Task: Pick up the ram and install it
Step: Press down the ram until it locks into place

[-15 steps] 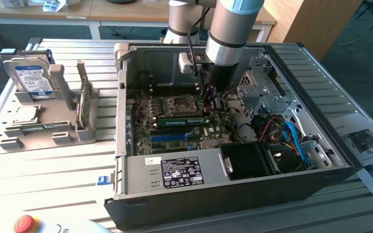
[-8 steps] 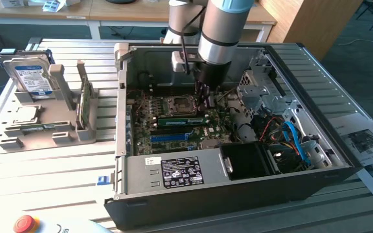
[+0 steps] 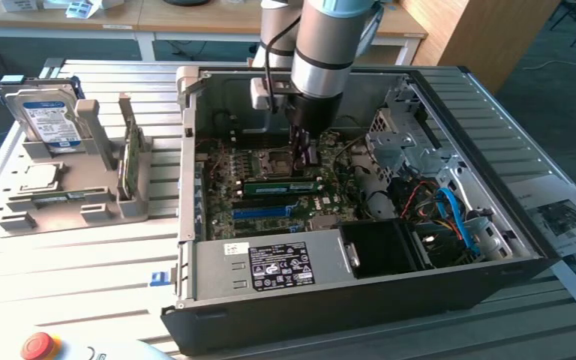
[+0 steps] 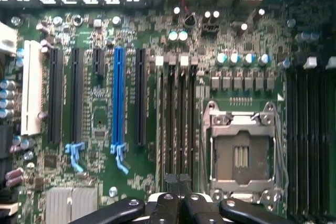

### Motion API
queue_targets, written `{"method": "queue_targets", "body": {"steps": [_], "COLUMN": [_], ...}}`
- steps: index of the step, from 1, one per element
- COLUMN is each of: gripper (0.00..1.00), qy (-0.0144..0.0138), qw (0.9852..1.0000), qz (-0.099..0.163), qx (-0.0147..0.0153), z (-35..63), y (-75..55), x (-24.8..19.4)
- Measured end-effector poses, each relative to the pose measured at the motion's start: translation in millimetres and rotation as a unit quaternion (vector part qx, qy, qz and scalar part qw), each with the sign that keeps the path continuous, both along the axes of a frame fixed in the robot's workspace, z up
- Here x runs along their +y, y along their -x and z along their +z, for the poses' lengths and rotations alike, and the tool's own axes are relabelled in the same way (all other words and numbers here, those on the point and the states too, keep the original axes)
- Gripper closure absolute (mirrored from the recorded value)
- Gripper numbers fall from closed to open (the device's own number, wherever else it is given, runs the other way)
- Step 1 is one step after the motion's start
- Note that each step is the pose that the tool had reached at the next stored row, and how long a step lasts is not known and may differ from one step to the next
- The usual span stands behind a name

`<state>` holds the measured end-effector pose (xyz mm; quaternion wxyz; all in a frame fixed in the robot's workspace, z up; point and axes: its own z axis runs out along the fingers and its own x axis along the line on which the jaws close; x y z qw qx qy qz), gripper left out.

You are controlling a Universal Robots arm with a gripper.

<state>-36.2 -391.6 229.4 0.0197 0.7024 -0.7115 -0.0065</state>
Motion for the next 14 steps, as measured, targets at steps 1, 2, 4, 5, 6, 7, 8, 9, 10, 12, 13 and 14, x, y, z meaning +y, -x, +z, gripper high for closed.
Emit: {"method": "queue_targets", "body": {"steps": [1, 2, 4, 5, 6, 7, 8, 9, 10, 12, 13, 14], "gripper": [0.9, 0.9, 0.9, 0.9, 0.9, 0.9, 0.9, 0.9, 0.9, 0.9, 0.9, 0.9], "qy": [0.0, 0.0001, 0.0001, 0.0001, 0.0001, 0.0001, 0.0002, 0.0003, 0.0003, 0.0004, 0.0003, 0.0002], "qw": [1.0, 1.0, 1.0, 1.0, 1.0, 1.0, 1.0, 1.0, 1.0, 1.0, 1.0, 1.0], "qz": [0.0, 0.0, 0.0, 0.0, 0.0, 0.0, 0.0, 0.0, 0.0, 0.0, 0.0, 0.0], "qx": [0.0, 0.0, 0.0, 0.0, 0.0, 0.0, 0.0, 0.0, 0.0, 0.0001, 0.0, -0.0001], "z": [0.0, -0.1, -0.2, -0.3, -0.4, -0.5, -0.5, -0.6, -0.7, -0.7, -0.8, -1.0], "y": [2.1, 4.3, 9.0, 11.5, 13.9, 16.5, 19.0, 21.5, 23.9, 30.8, 32.7, 35.7], "x": [0.7, 1.3, 2.6, 3.2, 3.7, 4.1, 4.6, 5.0, 5.4, 6.5, 6.8, 7.3]}}
